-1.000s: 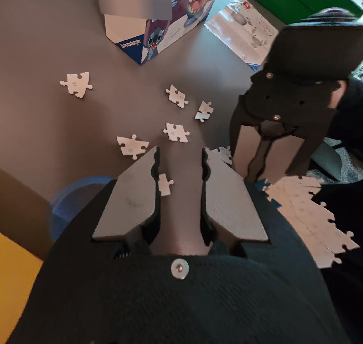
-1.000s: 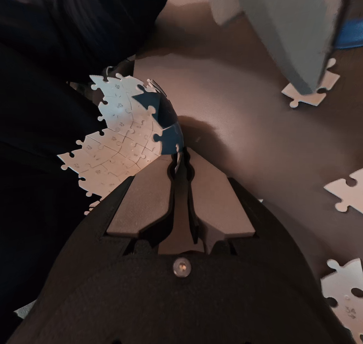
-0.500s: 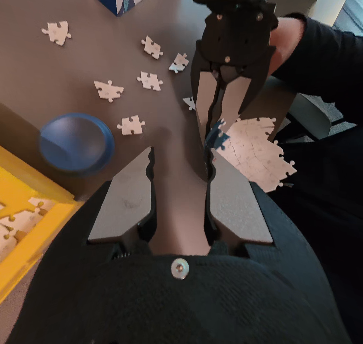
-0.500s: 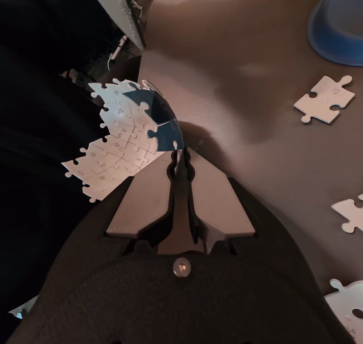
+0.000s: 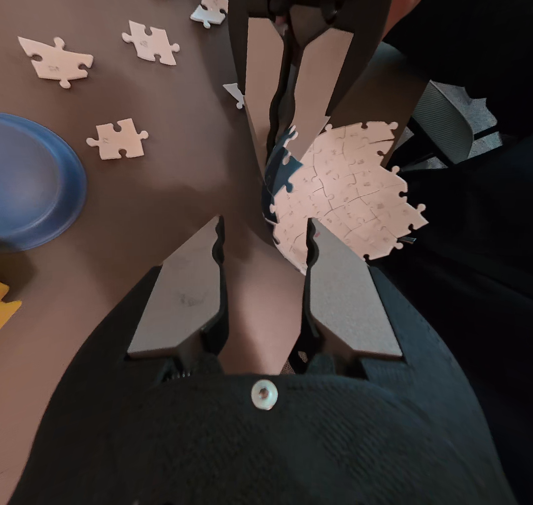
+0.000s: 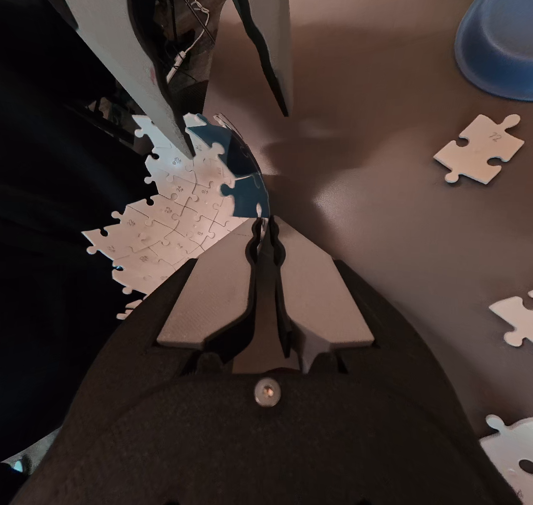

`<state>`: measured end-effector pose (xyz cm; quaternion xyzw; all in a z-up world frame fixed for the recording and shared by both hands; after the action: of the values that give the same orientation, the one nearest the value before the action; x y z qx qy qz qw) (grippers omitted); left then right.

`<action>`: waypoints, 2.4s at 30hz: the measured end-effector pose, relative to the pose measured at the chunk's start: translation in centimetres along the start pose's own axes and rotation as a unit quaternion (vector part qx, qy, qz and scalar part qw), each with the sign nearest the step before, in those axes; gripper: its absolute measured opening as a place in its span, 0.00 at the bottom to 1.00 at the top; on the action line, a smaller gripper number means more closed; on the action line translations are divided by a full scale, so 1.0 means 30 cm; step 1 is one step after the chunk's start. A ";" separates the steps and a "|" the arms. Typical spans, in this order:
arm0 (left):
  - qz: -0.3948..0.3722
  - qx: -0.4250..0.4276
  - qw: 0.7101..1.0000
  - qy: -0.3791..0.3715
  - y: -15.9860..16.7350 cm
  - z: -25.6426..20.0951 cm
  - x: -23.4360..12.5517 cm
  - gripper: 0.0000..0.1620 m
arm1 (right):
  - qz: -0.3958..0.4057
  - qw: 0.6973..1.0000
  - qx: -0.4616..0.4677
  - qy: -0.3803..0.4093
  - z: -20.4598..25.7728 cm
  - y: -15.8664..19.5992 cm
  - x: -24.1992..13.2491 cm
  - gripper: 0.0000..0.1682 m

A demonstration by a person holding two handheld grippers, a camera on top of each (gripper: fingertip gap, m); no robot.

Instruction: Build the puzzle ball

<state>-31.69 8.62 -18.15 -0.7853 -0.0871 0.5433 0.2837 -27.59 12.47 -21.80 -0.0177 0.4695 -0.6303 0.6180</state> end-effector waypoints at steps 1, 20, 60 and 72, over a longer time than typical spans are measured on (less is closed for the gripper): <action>0.005 0.000 1.000 0.001 0.003 0.002 0.012 0.34 | 0.000 1.000 0.002 -0.001 -0.001 0.001 0.000 0.02; 0.036 -0.005 0.997 0.074 -0.003 0.000 0.088 0.07 | -0.004 1.000 0.004 -0.018 -0.012 0.004 0.003 0.02; 0.057 -0.029 0.994 0.091 0.009 0.012 0.112 0.08 | -0.104 0.992 0.017 0.069 -0.042 -0.023 -0.221 0.13; 0.037 -0.053 0.996 0.065 -0.011 0.031 0.077 0.17 | -0.094 0.979 -0.039 0.176 -0.049 0.152 -0.308 0.18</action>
<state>-31.56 10.25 -20.04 -0.8354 -0.0683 0.4960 0.2267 -22.82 21.60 -20.27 0.0253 0.5913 -0.6602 0.4624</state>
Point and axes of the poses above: each gripper's, where its closed fingertips meet, x out along the fingers, y out of its underside, z = x × y across the jaws, the point moved 2 cm from there along -x, back along the fingers, and after that the axes turned 7 degrees about -y, right-handed, at the moved point
